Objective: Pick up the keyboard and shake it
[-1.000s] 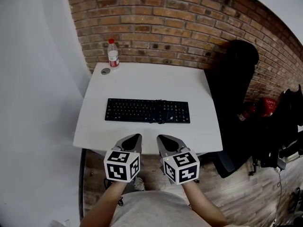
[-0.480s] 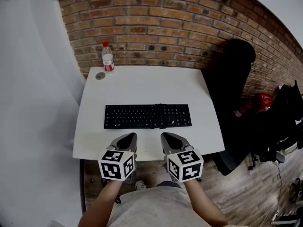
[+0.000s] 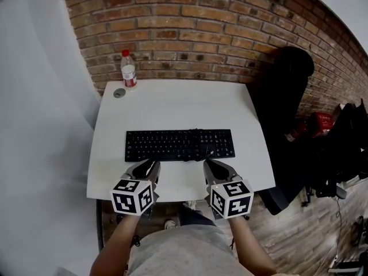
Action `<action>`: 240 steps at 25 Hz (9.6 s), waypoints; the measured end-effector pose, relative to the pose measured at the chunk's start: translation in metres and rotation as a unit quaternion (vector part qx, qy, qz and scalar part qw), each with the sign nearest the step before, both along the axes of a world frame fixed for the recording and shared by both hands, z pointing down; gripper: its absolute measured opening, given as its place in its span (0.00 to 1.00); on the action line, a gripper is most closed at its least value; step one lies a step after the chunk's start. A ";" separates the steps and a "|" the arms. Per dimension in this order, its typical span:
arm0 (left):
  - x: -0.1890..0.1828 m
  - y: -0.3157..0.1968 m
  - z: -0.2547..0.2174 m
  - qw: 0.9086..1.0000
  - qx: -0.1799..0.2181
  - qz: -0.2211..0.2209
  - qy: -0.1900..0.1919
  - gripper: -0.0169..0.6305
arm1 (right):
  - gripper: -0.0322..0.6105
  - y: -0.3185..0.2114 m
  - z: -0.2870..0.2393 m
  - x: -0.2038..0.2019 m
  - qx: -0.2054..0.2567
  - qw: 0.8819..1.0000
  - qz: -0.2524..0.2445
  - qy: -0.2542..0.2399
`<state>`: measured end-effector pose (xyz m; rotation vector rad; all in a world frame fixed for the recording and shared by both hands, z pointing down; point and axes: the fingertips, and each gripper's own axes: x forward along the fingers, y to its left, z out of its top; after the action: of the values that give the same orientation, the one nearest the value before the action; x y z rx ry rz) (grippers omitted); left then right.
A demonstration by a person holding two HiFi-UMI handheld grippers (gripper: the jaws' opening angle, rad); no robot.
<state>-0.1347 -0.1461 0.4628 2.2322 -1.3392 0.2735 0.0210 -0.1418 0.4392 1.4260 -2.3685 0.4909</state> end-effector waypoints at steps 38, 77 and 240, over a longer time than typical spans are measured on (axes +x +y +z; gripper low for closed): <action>-0.093 -0.126 0.078 0.989 -0.126 -0.059 -0.041 0.78 | 0.60 -0.143 0.094 0.120 -0.142 0.988 0.053 0.007; -0.084 -0.134 0.090 0.978 -0.191 -0.067 -0.054 0.69 | 0.62 -0.158 0.109 0.111 -0.242 0.968 0.045 -0.040; -0.103 0.055 0.099 0.981 -0.094 0.020 -0.167 0.49 | 0.36 0.039 0.107 0.110 -0.041 0.947 -0.045 0.315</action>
<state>-0.2381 -0.0914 0.5618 2.1189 -1.3687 0.7868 0.1307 -0.1023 0.5463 1.1979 -1.8585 0.0795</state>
